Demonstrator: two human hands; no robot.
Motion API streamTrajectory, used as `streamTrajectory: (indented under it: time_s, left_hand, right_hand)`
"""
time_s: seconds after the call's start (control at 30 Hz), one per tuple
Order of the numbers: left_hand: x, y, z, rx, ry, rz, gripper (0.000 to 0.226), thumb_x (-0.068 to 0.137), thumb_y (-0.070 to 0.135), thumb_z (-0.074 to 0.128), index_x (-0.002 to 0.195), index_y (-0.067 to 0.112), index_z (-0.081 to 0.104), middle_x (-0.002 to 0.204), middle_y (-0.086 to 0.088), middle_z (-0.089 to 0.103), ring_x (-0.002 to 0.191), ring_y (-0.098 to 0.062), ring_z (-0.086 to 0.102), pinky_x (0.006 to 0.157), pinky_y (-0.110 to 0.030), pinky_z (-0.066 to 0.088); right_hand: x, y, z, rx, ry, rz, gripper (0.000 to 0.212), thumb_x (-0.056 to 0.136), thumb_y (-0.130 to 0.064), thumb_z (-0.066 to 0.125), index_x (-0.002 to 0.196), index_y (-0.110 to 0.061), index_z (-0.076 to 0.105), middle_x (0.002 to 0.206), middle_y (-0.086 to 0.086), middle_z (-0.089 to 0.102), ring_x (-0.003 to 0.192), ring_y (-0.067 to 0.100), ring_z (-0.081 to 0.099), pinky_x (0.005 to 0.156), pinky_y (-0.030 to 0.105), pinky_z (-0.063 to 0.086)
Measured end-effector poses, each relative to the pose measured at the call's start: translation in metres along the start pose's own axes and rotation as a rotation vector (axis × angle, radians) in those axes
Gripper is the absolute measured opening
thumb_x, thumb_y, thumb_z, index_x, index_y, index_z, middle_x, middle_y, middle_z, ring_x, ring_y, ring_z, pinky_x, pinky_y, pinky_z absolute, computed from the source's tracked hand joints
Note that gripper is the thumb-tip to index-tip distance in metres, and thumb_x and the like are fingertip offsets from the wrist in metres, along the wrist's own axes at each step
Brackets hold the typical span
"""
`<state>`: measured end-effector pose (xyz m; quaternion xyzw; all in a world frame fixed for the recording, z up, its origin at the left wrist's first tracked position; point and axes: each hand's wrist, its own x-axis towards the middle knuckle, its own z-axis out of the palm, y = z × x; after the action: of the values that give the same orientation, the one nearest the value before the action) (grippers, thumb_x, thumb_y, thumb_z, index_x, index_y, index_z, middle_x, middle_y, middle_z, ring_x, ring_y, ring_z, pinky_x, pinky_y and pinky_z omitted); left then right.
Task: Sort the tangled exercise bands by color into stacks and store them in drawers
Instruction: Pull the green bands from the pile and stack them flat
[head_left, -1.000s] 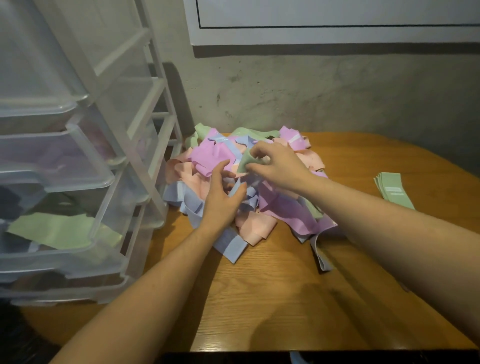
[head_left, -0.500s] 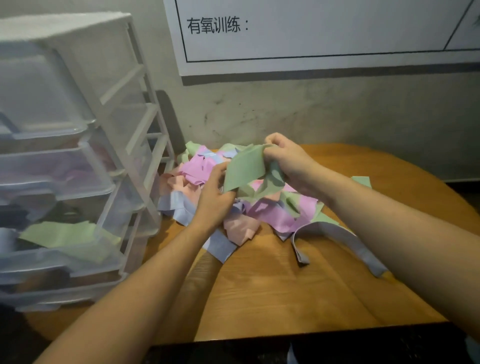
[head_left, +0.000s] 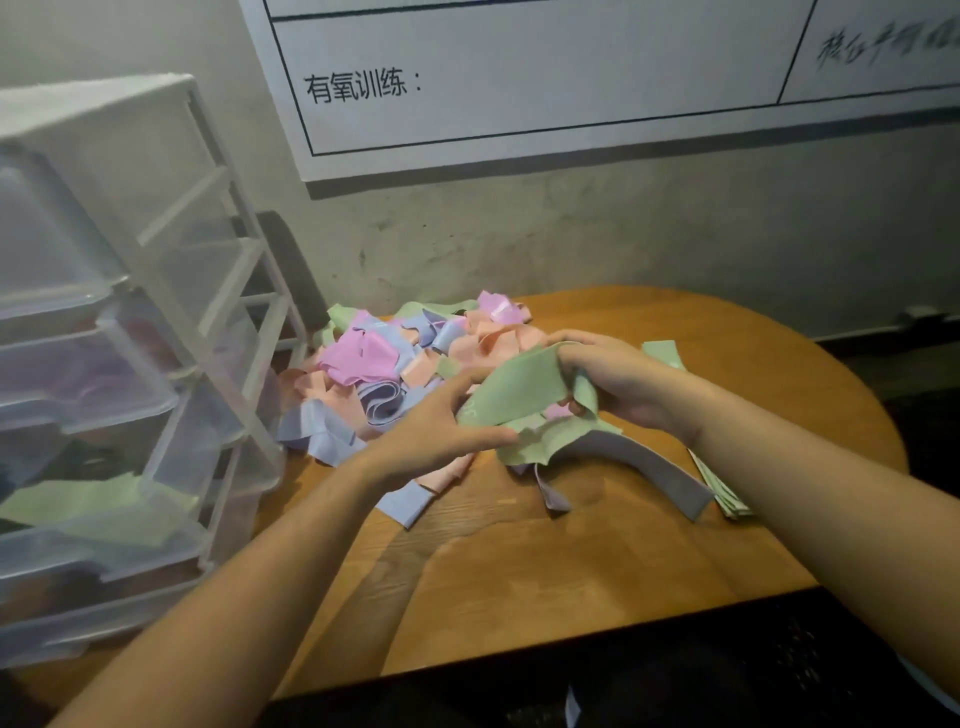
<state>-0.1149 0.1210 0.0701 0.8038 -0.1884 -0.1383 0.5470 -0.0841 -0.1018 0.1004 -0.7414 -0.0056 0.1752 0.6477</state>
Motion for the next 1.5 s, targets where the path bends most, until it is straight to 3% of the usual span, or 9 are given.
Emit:
streamTrajectory:
  time_s: [0.3, 0.53, 0.7, 0.77, 0.87, 0.97, 1.23, 1.43, 1.5]
  left_hand:
    - [0.013, 0.023, 0.008, -0.306, 0.124, -0.067, 0.023, 0.097, 0.013, 0.064, 0.12, 0.017, 0.062, 0.091, -0.006, 0.06, 0.065, -0.013, 0.05, 0.058, -0.022, 0.047]
    - [0.021, 0.042, 0.02, -0.681, 0.13, -0.094, 0.022, 0.095, 0.006, 0.059, 0.114, 0.016, 0.058, 0.083, -0.004, 0.061, 0.059, -0.01, 0.046, 0.053, -0.02, 0.034]
    - [0.024, 0.052, 0.021, -0.826, 0.136, -0.09, 0.036, 0.092, -0.006, 0.051, 0.119, 0.015, 0.061, 0.102, -0.011, 0.065, 0.08, -0.018, 0.068, 0.07, -0.028, 0.058]
    - [0.025, 0.054, 0.022, -0.82, 0.13, -0.065, 0.039, 0.091, -0.008, 0.055, 0.123, 0.015, 0.057, 0.102, -0.013, 0.067, 0.079, -0.019, 0.069, 0.066, -0.028, 0.058]
    - [0.029, 0.054, 0.024, -0.722, 0.192, -0.055, 0.041, 0.092, -0.004, 0.061, 0.128, 0.016, 0.054, 0.091, -0.008, 0.071, 0.073, -0.015, 0.065, 0.06, -0.022, 0.053]
    - [0.029, 0.056, 0.027, -0.676, 0.196, -0.04, 0.042, 0.091, -0.006, 0.062, 0.127, 0.014, 0.053, 0.091, -0.004, 0.073, 0.073, -0.014, 0.068, 0.062, -0.023, 0.054]
    - [0.028, 0.057, 0.028, -0.336, 0.152, 0.02, 0.044, 0.082, 0.003, 0.078, 0.115, 0.029, 0.063, 0.12, -0.009, 0.06, 0.109, -0.033, 0.065, 0.096, -0.05, 0.056]
    - [0.033, 0.06, 0.033, -0.72, 0.263, -0.001, 0.042, 0.093, 0.006, 0.068, 0.131, 0.017, 0.053, 0.111, -0.012, 0.071, 0.095, -0.022, 0.071, 0.086, -0.031, 0.059]
    - [0.037, 0.06, 0.037, -0.764, 0.278, -0.008, 0.033, 0.095, 0.01, 0.065, 0.127, 0.015, 0.055, 0.106, -0.01, 0.072, 0.087, -0.017, 0.069, 0.082, -0.028, 0.056]
  right_hand:
    - [-0.015, 0.022, -0.03, -0.012, -0.011, -0.08, 0.019, 0.095, -0.005, 0.043, 0.104, -0.009, 0.059, 0.07, 0.005, 0.054, 0.047, 0.015, 0.041, 0.043, 0.023, 0.031]
    - [-0.032, 0.028, -0.04, 0.059, -0.126, -0.117, 0.026, 0.094, -0.005, 0.045, 0.105, -0.011, 0.067, 0.079, 0.004, 0.065, 0.062, 0.015, 0.056, 0.056, 0.024, 0.045]
    - [-0.04, 0.033, -0.044, -0.131, -0.105, -0.094, 0.024, 0.098, -0.012, 0.048, 0.1, -0.013, 0.072, 0.092, 0.003, 0.073, 0.085, 0.014, 0.064, 0.071, 0.023, 0.048]
    - [-0.041, 0.036, -0.044, -0.211, -0.064, -0.084, 0.024, 0.097, -0.024, 0.053, 0.105, -0.013, 0.073, 0.103, 0.007, 0.073, 0.091, 0.014, 0.065, 0.079, 0.03, 0.046]
    - [-0.042, 0.034, -0.042, -0.255, 0.016, -0.131, 0.021, 0.082, -0.03, 0.057, 0.09, -0.017, 0.071, 0.086, 0.002, 0.07, 0.083, 0.012, 0.061, 0.077, 0.032, 0.044]
    - [-0.041, 0.031, -0.038, -0.129, -0.052, -0.156, 0.021, 0.077, -0.032, 0.06, 0.095, -0.022, 0.067, 0.089, -0.003, 0.066, 0.085, 0.013, 0.058, 0.076, 0.033, 0.042]
    - [-0.042, 0.012, -0.024, -0.11, 0.001, -0.214, 0.027, 0.082, -0.034, 0.08, 0.102, -0.017, 0.072, 0.091, -0.001, 0.07, 0.088, 0.011, 0.063, 0.079, 0.032, 0.048]
    - [-0.043, 0.004, -0.014, -0.094, 0.092, -0.384, 0.017, 0.09, -0.017, 0.073, 0.102, -0.006, 0.071, 0.088, 0.002, 0.068, 0.078, 0.005, 0.061, 0.068, 0.017, 0.05]
    - [-0.041, 0.004, -0.014, -0.087, 0.168, -0.435, 0.015, 0.088, -0.017, 0.076, 0.1, -0.009, 0.072, 0.095, 0.004, 0.068, 0.085, 0.011, 0.062, 0.076, 0.02, 0.052]
